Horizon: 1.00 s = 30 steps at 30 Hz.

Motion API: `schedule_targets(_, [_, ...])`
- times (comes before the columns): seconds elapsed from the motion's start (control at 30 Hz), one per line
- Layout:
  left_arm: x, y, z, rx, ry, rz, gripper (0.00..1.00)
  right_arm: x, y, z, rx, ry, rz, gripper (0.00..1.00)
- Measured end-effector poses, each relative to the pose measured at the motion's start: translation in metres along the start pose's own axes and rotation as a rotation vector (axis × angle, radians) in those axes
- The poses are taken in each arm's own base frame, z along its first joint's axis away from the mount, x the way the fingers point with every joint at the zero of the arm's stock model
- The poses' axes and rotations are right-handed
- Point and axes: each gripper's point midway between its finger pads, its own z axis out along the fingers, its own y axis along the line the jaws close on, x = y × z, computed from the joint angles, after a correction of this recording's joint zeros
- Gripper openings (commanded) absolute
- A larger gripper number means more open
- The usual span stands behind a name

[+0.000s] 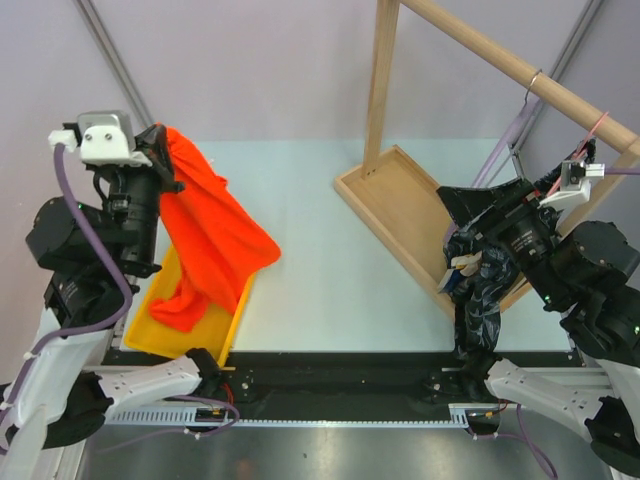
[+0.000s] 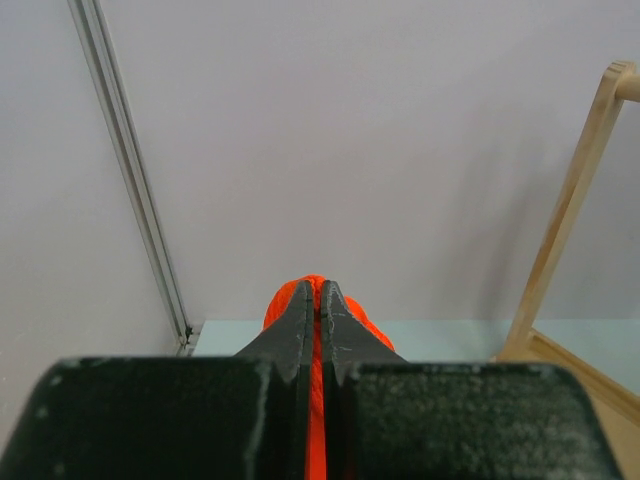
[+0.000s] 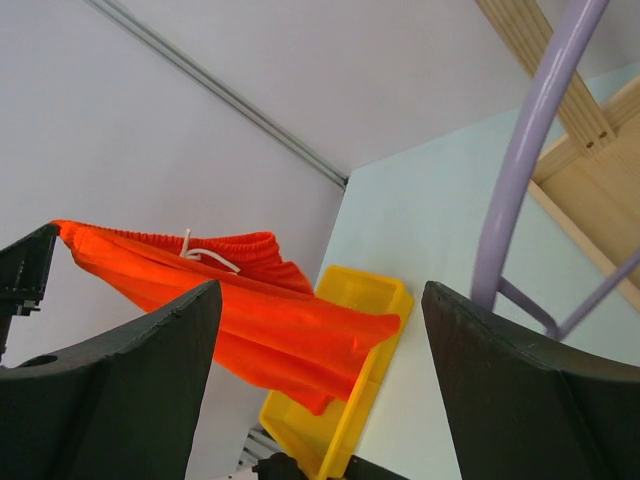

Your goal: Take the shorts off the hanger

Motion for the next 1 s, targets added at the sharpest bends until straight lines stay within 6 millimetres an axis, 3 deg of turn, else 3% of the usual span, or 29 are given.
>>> schedule_targets(0.13, [-0.002,-0.004,0.007,-0.004,0.009,0.003,0.0,-0.001,-0.003,-0.005,0.005,0.001,-0.002,0.86])
schedule_targets(0.27, [0.01,0.0,0.003,-0.021,0.037,0.022,0.0,-0.003,-0.003,-0.01,0.0,-0.004,0.001,0.86])
schedule_targets(0.37, [0.023,0.019,-0.01,-0.074,0.054,0.03,0.0,-0.003,-0.003,-0.011,-0.001,-0.004,0.001,0.86])
schedule_targets(0.5, [0.041,0.059,-0.035,-0.19,0.06,0.063,0.0,0.0,-0.004,-0.011,-0.001,0.008,-0.002,0.87])
schedule_targets(0.67, [0.015,0.114,-0.064,-0.351,-0.021,0.01,0.0,0.003,-0.003,-0.01,-0.008,0.021,-0.003,0.86])
schedule_targets(0.77, [0.005,0.134,-0.075,-0.41,-0.043,-0.005,0.0,0.004,-0.003,-0.009,-0.008,0.026,-0.003,0.86])
schedule_targets(0.87, [0.011,0.136,-0.077,-0.425,-0.031,0.012,0.0,0.006,-0.003,-0.008,-0.007,0.031,0.0,0.86])
schedule_targets(1.0, [0.044,0.117,-0.07,-0.392,0.034,0.079,0.0,0.01,-0.006,-0.007,0.001,0.04,0.001,0.86])
